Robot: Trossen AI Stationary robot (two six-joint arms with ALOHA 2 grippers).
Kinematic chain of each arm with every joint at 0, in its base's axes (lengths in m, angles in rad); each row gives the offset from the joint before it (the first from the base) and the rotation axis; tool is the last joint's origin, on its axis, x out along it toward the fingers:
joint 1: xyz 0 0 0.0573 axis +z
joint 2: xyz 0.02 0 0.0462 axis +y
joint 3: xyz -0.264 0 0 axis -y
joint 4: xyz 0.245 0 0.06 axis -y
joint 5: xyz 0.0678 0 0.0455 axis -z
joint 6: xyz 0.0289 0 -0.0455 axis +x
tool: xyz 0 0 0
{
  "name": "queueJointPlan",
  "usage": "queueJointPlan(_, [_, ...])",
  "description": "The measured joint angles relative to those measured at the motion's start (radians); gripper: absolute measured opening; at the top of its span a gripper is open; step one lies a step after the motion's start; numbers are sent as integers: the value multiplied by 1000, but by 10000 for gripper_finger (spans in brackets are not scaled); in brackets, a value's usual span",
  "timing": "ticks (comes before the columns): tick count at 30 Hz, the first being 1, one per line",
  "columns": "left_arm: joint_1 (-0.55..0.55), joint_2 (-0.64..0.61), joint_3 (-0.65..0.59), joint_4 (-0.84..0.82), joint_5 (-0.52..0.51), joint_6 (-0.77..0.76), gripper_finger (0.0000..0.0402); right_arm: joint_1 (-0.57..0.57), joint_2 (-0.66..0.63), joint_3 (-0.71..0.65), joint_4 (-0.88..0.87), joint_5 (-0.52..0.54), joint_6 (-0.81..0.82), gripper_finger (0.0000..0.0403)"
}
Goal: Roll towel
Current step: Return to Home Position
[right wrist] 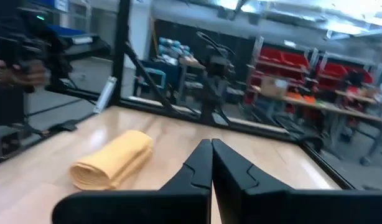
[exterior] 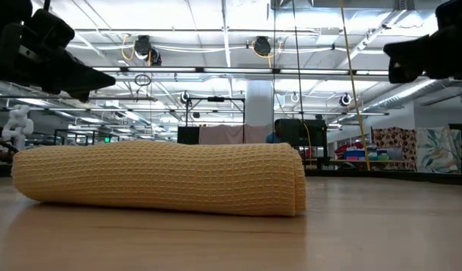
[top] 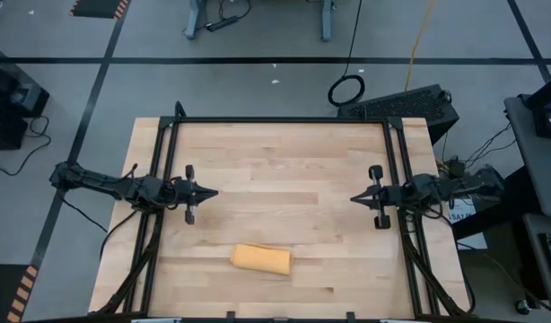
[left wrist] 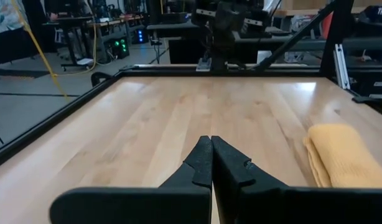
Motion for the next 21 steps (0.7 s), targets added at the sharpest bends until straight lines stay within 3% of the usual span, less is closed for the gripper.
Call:
queueJointPlan(4, [0,-47,0,-60,0,-8,0,-75,-55,1,-85,-15,44,0])
queueJointPlan(9, [0,-77,0,-67,11,-22,0,-101,-54,0,-103,-113,98,0])
queueJointPlan(21, [0,-134,18,-124,8,21,0,-102,-53,0,-127,-84,130,0])
